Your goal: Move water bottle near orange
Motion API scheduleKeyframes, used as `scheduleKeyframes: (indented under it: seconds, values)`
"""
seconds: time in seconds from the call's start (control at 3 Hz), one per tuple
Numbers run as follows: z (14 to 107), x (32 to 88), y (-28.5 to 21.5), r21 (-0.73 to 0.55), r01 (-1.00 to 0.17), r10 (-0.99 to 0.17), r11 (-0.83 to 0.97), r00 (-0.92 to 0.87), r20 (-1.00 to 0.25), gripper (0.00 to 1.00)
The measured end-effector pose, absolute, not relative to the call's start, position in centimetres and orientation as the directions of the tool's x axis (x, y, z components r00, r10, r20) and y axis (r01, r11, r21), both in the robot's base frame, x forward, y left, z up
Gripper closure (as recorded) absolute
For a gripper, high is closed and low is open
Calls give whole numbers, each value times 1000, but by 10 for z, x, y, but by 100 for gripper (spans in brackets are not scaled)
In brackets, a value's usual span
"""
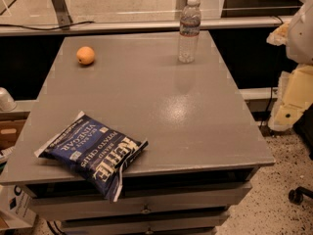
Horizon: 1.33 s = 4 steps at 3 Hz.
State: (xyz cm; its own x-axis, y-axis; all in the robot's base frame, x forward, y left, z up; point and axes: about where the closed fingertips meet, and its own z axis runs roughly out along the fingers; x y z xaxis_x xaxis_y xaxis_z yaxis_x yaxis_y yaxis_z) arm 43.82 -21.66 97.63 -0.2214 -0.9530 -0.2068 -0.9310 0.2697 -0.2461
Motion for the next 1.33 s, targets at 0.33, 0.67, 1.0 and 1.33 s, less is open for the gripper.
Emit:
scheduleKeyframes:
  seconds: [0.33,0.67,1.0,1.33]
  values:
    - [976,438,-217,-246,-931,-953,270,-221,-207,0]
    - [958,453,-213,-216,-936,-937,276,-213,-275,0]
    - [931,498,-214,-192,-934,-901,300,-211,-380,0]
    - [907,557,-221,-194,-919,-848,343,-215,-485,0]
